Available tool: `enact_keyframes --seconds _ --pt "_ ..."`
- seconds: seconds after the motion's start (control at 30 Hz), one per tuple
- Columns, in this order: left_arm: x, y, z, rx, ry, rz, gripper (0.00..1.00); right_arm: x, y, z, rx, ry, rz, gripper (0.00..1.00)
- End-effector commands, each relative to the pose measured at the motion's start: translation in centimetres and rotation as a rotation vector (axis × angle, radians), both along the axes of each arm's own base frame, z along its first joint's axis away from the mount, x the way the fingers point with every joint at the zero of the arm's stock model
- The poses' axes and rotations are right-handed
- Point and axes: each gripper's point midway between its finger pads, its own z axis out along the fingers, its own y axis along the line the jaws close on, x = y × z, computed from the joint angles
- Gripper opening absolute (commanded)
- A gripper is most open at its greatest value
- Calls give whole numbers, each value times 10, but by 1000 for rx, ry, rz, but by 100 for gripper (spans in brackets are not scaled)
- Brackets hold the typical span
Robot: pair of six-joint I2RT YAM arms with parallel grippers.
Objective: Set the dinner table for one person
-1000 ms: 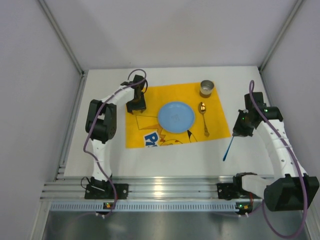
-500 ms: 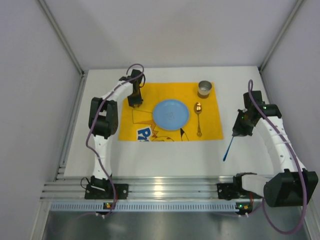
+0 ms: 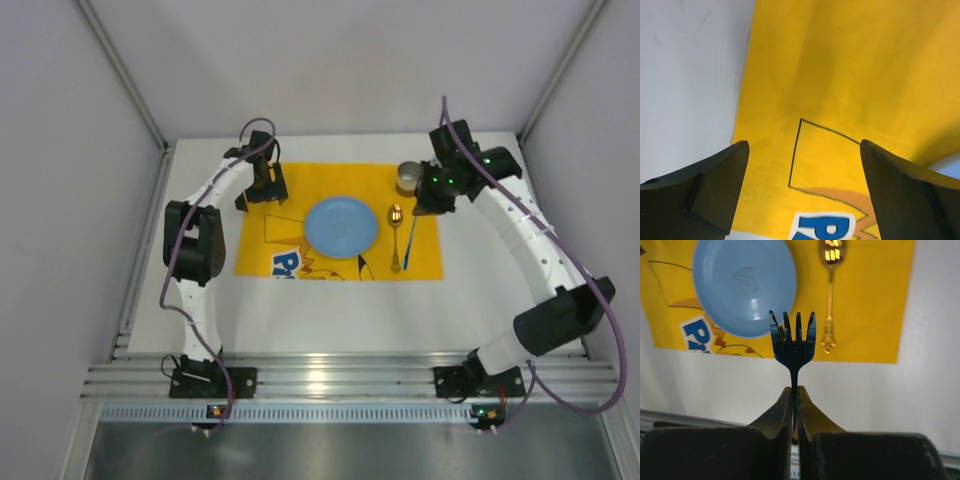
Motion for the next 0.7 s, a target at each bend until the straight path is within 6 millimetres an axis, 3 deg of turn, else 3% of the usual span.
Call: enact_keyframes --seconds 0.0,0.03,0.1,0.13,0.17,0.2,0.23,0.27,0.3,0.33,0.37,0.43,0.47,0.53,0.67 --pt "-5 -1 85 -52 -172 17 98 24 76 20 117 -34 113 0" --pt "-12 3 98 -47 -191 26 98 35 114 25 161 -42 187 0" --pt "-32 10 91 -29 -150 42 98 38 160 29 204 -48 285 0" --pt "-43 14 103 -29 -164 50 98 45 184 55 261 -104 328 0" --pt "-52 16 102 -30 -157 62 98 55 206 29 254 -54 354 0" --pt "-69 19 89 -25 -115 68 98 53 228 28 274 -51 396 0" --pt "-80 21 104 -44 -151 75 98 62 253 21 314 -37 427 0" --pt "-98 22 92 -55 -113 86 98 63 267 16 347 -19 427 0" --pt "-110 21 107 -86 -150 87 98 62 283 14 381 -14 448 0" --pt "-121 22 107 -98 -145 87 98 68 300 -2 415 6 461 0" --pt "-138 23 98 -106 -113 99 98 68 309 -8 444 24 449 0" --pt "-159 25 111 -136 -143 101 98 72 331 -25 476 26 472 0" --pt "-175 27 102 -134 -106 100 98 74 337 -32 483 32 470 0" --pt "-192 30 110 -150 -131 95 98 79 348 -53 485 46 463 0" --pt "-228 41 107 -128 -91 108 98 94 362 -81 510 54 407 0"
